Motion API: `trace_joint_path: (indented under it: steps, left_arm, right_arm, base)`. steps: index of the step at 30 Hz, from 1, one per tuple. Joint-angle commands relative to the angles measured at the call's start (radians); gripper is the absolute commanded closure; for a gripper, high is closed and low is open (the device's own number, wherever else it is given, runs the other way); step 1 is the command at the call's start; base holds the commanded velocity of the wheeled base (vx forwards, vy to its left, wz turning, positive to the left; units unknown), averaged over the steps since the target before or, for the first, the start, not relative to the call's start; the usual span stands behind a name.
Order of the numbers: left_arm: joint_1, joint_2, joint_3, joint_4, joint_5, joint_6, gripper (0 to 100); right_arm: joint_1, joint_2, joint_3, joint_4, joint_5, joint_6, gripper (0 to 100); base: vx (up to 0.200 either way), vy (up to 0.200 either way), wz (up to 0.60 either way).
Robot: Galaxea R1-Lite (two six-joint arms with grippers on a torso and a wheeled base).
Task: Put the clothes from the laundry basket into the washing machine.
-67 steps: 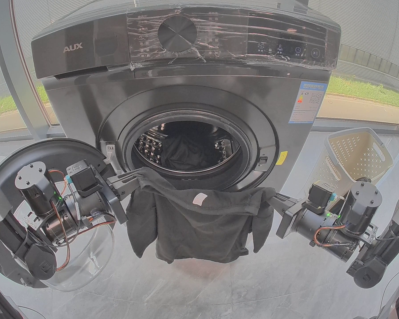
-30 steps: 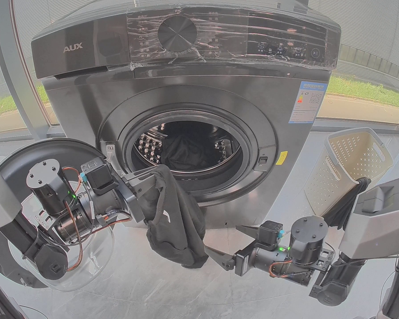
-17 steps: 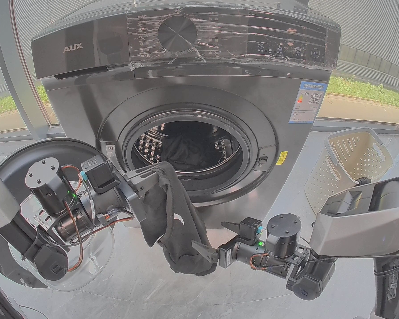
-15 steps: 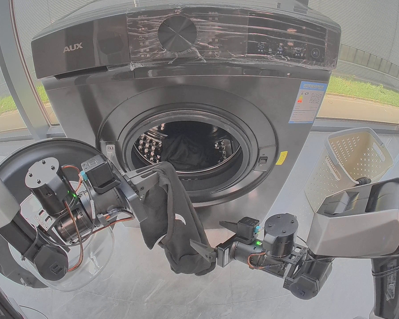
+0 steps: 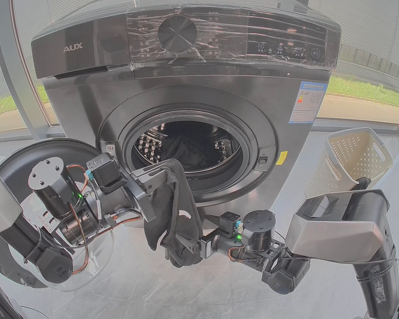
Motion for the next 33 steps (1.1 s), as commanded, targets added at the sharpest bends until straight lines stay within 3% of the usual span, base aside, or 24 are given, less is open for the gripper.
trace_joint_path:
  steps: [1,7,17,21,22,28,30,33]
  left_arm:
    - [-0.005,0.0,0.0,-0.004,0.0,0.0,100]
    - [-0.01,-0.019,0.0,-0.004,0.0,-0.007,100]
    - [-0.033,-0.082,0.003,-0.004,-0.001,-0.1,100]
    - [-0.036,-0.08,0.003,-0.002,-0.001,-0.112,100]
    - [-0.03,-0.074,0.0,-0.002,0.0,-0.11,100]
    - [-0.001,-0.023,-0.016,-0.002,0.026,-0.106,100]
    - [0.013,0.014,-0.031,-0.002,0.057,-0.101,100]
    - [0.039,0.053,-0.039,-0.004,0.06,-0.095,100]
  right_arm:
    - [0.004,0.033,-0.029,0.004,0.001,0.0,0]
    - [0.015,0.072,-0.131,0.011,-0.007,0.0,0]
    - [0.005,0.131,-0.255,0.022,-0.05,0.014,0]
    - [0.016,0.141,-0.27,0.014,-0.056,0.016,0]
    - [0.018,0.141,-0.266,0.011,-0.056,0.017,100]
    - [0.03,0.125,-0.213,-0.021,-0.056,0.016,100]
    - [0.05,0.095,-0.132,-0.047,-0.056,0.016,100]
    - [0.062,0.043,-0.014,-0.073,-0.055,0.02,100]
  base:
    - [0.0,0.0,0.0]
    - [0.0,0.0,0.0]
    - [0.0,0.0,0.0]
    - [0.0,0.0,0.0]
    - [0.0,0.0,0.0]
    - [0.0,0.0,0.0]
    - [0.0,0.0,0.0]
    - [0.0,0.0,0.0]
